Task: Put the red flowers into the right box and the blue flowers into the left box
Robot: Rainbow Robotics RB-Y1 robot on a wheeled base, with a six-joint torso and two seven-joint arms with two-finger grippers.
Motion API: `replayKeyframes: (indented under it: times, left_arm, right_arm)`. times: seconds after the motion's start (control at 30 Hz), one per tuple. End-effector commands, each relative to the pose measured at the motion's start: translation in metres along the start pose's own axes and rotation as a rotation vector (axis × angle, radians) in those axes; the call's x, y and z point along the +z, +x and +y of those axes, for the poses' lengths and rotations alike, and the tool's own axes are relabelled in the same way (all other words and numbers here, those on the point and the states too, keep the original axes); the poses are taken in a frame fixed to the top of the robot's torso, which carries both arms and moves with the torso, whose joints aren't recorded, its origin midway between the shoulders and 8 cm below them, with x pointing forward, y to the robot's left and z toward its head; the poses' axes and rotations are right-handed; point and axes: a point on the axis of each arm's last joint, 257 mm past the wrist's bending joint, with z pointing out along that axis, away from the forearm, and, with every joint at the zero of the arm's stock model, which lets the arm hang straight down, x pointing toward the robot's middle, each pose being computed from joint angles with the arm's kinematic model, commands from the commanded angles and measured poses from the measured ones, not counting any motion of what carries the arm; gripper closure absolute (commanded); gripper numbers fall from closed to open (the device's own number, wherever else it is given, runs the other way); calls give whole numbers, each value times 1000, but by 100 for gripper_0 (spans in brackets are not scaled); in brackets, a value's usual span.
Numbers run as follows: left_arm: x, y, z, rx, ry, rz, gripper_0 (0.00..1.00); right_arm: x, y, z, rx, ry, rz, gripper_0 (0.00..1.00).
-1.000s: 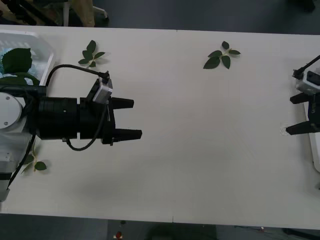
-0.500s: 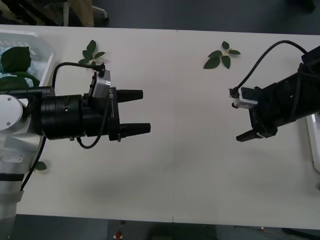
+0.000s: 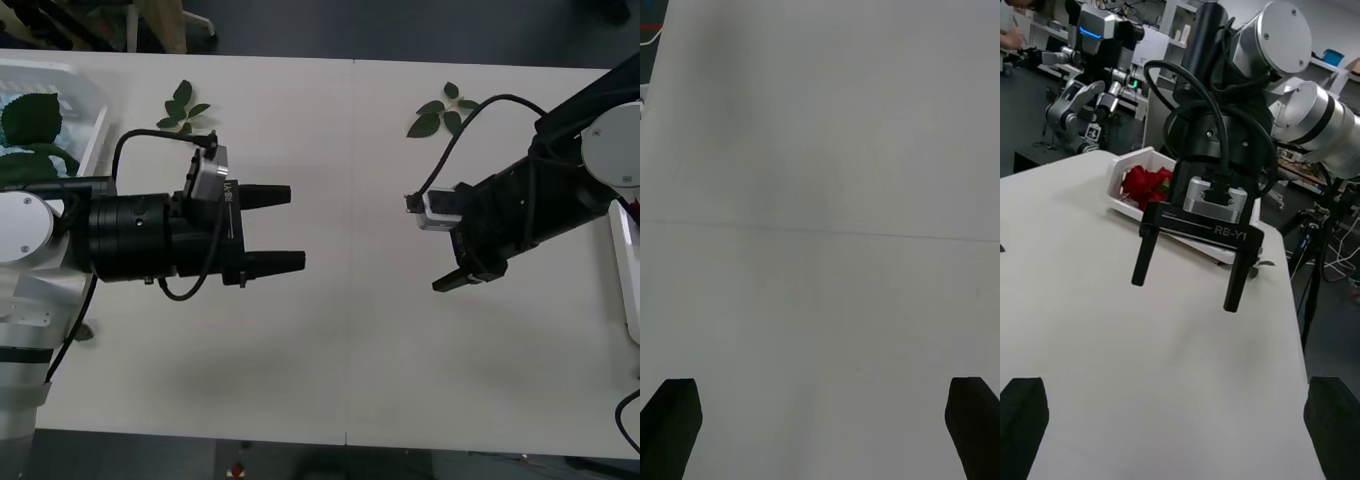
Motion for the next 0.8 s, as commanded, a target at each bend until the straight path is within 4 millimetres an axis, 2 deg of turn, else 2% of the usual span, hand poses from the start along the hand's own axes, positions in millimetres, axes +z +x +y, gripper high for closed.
replayKeyframes:
  times: [0.03,0.8]
  left_arm:
    - [-2,5,-4,1,3,2,0]
    - [-2,5,-4,1,3,2,0]
  right_arm:
    - [-12,-4,-10,-46,27,7,4]
    - [-12,0,-11,-45,29,22,4]
